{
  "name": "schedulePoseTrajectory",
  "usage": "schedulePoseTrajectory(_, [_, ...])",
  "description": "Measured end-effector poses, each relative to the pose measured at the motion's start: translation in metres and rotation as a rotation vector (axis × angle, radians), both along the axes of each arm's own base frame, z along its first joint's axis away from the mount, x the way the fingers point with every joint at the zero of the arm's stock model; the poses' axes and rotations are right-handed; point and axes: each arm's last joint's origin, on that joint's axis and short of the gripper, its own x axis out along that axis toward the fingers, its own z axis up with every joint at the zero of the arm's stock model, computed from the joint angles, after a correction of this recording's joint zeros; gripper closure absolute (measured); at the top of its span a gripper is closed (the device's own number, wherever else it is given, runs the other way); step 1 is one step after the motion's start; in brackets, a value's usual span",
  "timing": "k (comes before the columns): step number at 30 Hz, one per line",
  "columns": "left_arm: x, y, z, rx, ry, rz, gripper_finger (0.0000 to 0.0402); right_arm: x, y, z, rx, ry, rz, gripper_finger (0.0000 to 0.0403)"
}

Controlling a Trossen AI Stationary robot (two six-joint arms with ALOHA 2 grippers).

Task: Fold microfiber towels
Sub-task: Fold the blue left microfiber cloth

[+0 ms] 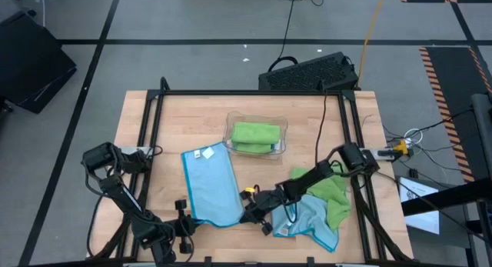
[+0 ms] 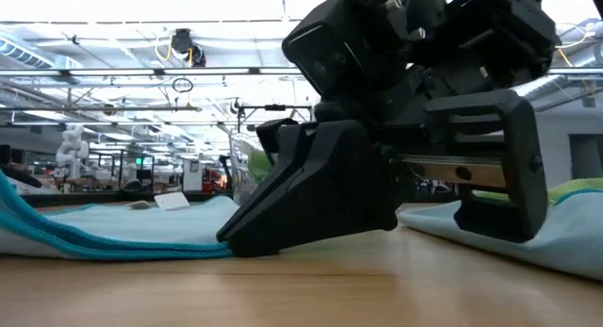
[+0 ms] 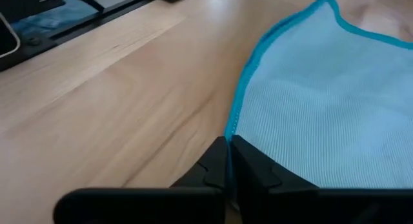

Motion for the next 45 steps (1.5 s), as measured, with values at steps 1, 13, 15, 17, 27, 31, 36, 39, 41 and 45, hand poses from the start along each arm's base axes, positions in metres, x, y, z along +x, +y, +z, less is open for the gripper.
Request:
schedulePoseTrajectory(1, [0.0, 0.0, 0.0, -0.004, -0.002, -0.001, 0.0396, -0.001, 0.002, 0.002, 0.007, -0.003, -0.009, 0.0392])
schedulePoseTrajectory(13, [0.0, -0.028, 0.015, -0.075, -0.161, -0.17, 0.0394, -0.017, 0.037, 0.073, 0.27, -0.034, -0.071, 0.04])
schedulePoseTrajectory(15, [0.003, -0.032, 0.02, -0.07, -0.204, -0.209, 0.0393, -0.022, 0.042, 0.086, 0.279, -0.064, -0.101, 0.04])
schedulePoseTrajectory(17, [0.005, -0.035, 0.024, -0.071, -0.235, -0.239, 0.0396, -0.027, 0.048, 0.099, 0.29, -0.106, -0.134, 0.0401])
schedulePoseTrajectory(27, [0.001, -0.057, 0.043, -0.261, -0.396, -0.285, 0.0397, -0.048, 0.092, 0.135, 0.359, -0.21, -0.248, 0.0401])
schedulePoseTrajectory(31, [-0.005, -0.056, 0.044, -0.188, -0.424, -0.257, 0.0394, -0.042, 0.092, 0.142, 0.289, -0.272, -0.308, 0.0401])
schedulePoseTrajectory(36, [-0.009, -0.036, 0.04, -0.117, -0.369, -0.118, 0.0397, -0.025, 0.057, 0.131, 0.138, -0.225, -0.448, 0.0401])
schedulePoseTrajectory(39, [-0.011, -0.017, 0.034, -0.131, -0.292, 0.016, 0.0393, -0.016, 0.032, 0.124, 0.087, -0.172, -0.518, 0.0401])
schedulePoseTrajectory(41, [-0.011, -0.005, 0.03, -0.139, -0.237, 0.097, 0.0393, -0.013, 0.017, 0.117, 0.058, -0.154, -0.55, 0.0401])
schedulePoseTrajectory(45, [-0.011, 0.014, 0.025, -0.093, -0.141, 0.197, 0.0397, -0.009, -0.012, 0.106, 0.035, -0.145, -0.599, 0.0401])
